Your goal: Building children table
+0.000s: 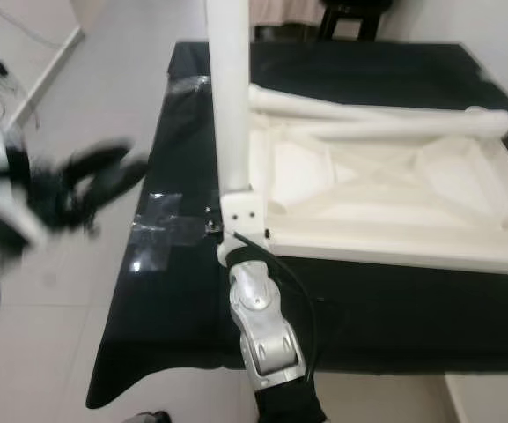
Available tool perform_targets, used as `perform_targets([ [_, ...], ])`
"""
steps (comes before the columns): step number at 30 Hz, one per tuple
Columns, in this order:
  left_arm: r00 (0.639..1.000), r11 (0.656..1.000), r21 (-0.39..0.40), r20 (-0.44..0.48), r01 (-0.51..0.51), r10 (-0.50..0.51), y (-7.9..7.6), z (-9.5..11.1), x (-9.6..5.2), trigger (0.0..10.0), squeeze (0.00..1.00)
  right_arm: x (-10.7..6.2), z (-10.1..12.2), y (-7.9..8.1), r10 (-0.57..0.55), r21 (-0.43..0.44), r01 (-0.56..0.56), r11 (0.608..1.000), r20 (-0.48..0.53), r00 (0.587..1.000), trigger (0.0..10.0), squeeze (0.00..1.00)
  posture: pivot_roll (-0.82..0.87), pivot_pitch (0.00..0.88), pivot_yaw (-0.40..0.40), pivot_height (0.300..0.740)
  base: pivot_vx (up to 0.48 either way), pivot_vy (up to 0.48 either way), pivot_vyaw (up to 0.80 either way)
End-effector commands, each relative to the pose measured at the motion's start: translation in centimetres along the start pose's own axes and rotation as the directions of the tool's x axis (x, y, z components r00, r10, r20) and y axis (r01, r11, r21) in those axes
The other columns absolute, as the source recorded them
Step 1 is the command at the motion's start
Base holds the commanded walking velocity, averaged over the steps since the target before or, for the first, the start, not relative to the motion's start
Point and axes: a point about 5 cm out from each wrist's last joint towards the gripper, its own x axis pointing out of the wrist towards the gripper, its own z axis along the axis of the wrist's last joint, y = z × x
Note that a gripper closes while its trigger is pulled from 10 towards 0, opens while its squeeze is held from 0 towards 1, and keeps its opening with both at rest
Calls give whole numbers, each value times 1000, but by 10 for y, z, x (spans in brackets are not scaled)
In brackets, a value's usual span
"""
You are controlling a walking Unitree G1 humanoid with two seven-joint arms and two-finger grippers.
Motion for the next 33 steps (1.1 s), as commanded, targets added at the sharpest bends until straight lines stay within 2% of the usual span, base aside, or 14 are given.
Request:
perform_targets([
  [1,997,996,-66,-44,60,-63,2,-9,1,10000,1000,-4,-24,28,12,127,9,992,-164,986,10000,0,136,205,-8,740,0,0,0],
  [7,987,986,-77,-63,145,-150,15,-7,20,10000,1000,-3,-23,30,23,128,-4,992,-151,988,10000,0,130,200,1,740,0,0,0],
  [9,977,978,-93,-83,187,-194,29,-7,39,10000,1000,-2,-22,32,30,127,-12,992,-140,990,10000,0,126,199,11,740,0,0,0],
  [10,977,978,-93,-83,187,-194,29,-7,39,10000,1000,-2,-22,32,30,127,-12,992,-140,990,10000,0,126,199,11,740,0,0,0],
  [12,974,972,-121,-77,202,-212,40,-5,56,10000,1000,-2,-21,33,34,129,-16,991,-132,991,10000,0,119,201,15,740,0,0,0],
  [16,964,951,-186,-53,247,-260,43,-4,65,10000,1000,-2,-20,34,38,132,-21,991,-126,991,10000,0,114,203,17,740,0,0,0],
  [17,958,942,-204,-49,268,-283,43,-4,67,10000,263,-1,-20,35,39,132,-22,991,-124,992,10000,0,114,203,17,740,0,0,0],
  [20,942,923,-223,-53,312,-332,42,-6,71,10000,263,-1,-20,35,41,134,-24,991,-120,992,10000,0,109,203,19,740,0,0,0],
  [21,930,912,-226,-55,343,-363,39,-7,75,10000,0,-1,-19,36,44,134,-28,991,-118,992,10000,0,108,205,23,740,0,0,0],
  [24,885,866,-236,-48,441,-463,34,-6,86,10000,0,-1,-19,37,46,136,-30,990,-114,992,10000,0,109,204,26,740,0,0,0],
  [26,875,856,-238,-46,459,-482,34,-5,88,10000,0,-1,-19,37,45,137,-30,990,-114,992,10000,0,109,204,26,740,0,0,0],
  [29,815,798,-243,-46,552,-578,23,-1,90,10000,0,-1,-19,38,45,139,-29,990,-114,992,10000,0,107,204,30,740,0,0,0],
  [31,813,799,-229,-51,555,-580,22,-1,92,10000,0,-1,-20,37,45,140,-29,990,-115,992,10000,0,109,205,30,740,0,0,0],
  [33,853,850,-164,-68,501,-517,27,-3,98,10000,0,-1,-20,37,46,142,-29,989,-114,992,10000,0,107,205,29,740,0,0,0],
])
